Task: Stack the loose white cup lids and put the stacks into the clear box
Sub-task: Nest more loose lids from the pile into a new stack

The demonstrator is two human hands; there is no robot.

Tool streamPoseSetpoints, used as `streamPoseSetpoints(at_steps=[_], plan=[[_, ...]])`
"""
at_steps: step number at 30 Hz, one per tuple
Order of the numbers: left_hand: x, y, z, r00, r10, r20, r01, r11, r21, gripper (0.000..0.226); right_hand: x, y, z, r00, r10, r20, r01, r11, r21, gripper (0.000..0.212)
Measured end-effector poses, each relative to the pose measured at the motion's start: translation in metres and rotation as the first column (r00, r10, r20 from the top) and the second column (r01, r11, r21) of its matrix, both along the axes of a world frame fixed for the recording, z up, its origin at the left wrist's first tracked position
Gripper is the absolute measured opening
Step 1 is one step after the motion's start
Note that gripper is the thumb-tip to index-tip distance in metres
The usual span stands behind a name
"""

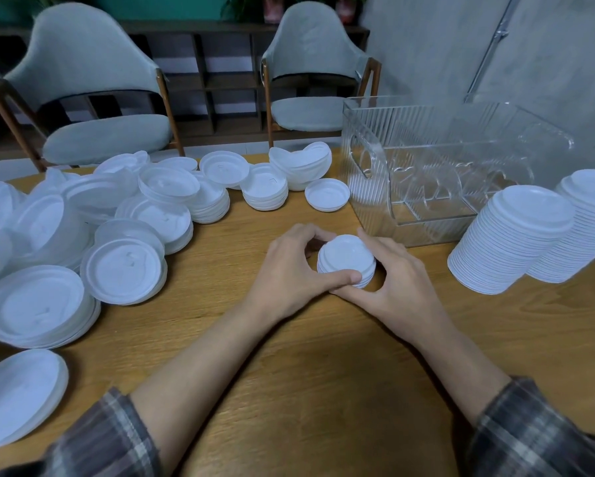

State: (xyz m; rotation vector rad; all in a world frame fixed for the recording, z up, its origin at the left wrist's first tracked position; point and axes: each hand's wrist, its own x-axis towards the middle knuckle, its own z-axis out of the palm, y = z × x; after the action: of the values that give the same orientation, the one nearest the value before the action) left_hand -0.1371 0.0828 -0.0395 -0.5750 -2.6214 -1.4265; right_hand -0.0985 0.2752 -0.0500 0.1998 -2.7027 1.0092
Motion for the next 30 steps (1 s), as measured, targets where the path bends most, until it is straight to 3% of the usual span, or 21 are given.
streamPoseSetpoints(at_steps=[3,6,10,13,16,26,30], plan=[[-0.003,-0.001,0.005,1.0,-0.003,0.004,0.003,0.998,0.055,0.04,0.0,0.0,0.0,1.0,-0.018,0.002,0.018,1.0,0.004,0.099],[-0.016,-0.002,0.009,0.995,0.026,-0.099,-0.021,0.998,0.057,0.027,-0.001,0.0,0.0,0.998,-0.053,-0.014,0.053,0.999,0.003,0.097],[-0.048,-0.001,0.004,0.97,0.0,-0.244,-0.038,0.988,-0.15,0.033,0.001,0.0,0.0,0.997,-0.068,-0.033,0.069,0.998,0.016,0.092],[-0.071,0.001,-0.003,0.961,-0.068,-0.267,-0.016,0.954,-0.3,0.042,0.002,0.0,0.0,0.997,-0.07,-0.029,0.071,0.997,0.02,0.085],[-0.084,0.001,-0.008,0.96,-0.073,-0.27,-0.025,0.939,-0.342,0.044,0.001,-0.001,0.0,0.998,-0.059,-0.029,0.06,0.998,0.018,0.083],[-0.065,-0.009,-0.009,0.945,0.074,-0.32,-0.145,0.968,-0.206,0.029,0.004,-0.002,0.004,0.999,-0.047,0.005,0.046,0.999,0.018,0.086],[-0.042,-0.014,0.0,0.947,0.227,-0.229,-0.208,0.973,0.104,0.029,0.006,-0.003,0.005,0.999,-0.043,0.026,0.044,0.999,-0.011,0.086]])
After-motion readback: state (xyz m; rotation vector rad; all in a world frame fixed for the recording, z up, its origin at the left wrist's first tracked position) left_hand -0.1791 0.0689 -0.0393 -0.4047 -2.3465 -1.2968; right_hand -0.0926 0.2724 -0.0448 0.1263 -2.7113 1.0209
